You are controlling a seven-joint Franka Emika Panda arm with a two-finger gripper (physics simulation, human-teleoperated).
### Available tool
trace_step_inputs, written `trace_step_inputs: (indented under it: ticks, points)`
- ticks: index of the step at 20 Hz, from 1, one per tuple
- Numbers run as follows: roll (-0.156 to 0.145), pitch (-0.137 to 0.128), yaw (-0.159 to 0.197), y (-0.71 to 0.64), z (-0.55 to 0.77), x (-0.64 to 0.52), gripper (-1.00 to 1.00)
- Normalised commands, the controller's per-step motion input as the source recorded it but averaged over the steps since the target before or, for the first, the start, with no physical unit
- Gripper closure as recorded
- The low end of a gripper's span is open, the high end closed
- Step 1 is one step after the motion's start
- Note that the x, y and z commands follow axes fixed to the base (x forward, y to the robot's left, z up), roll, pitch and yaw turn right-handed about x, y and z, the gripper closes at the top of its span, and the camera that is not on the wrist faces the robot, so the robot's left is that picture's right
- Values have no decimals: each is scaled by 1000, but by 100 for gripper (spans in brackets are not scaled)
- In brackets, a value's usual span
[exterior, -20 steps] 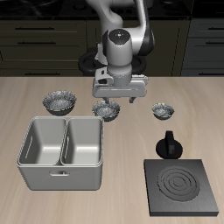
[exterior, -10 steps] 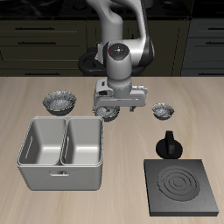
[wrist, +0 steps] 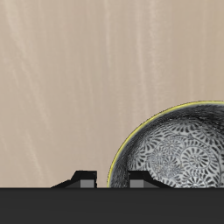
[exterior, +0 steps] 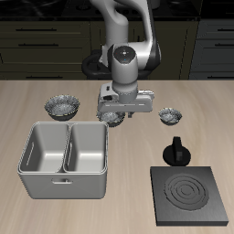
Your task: Place the medium-sized bowl inside the right compartment of the bowl drainer
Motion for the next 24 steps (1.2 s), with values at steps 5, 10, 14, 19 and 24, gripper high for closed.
trace_step_inputs:
  ticks: [5, 10, 14, 19, 24]
  points:
    - [1, -39, 10, -41, 258, 10, 100]
    - [-18, -25, -6, -164, 323, 72, 100]
    - [-3, -37, -8, -218, 486, 60, 100]
    - [-58, -82, 5, -290, 618, -18, 100]
    - [5, -68, -15, -125, 580, -161, 100]
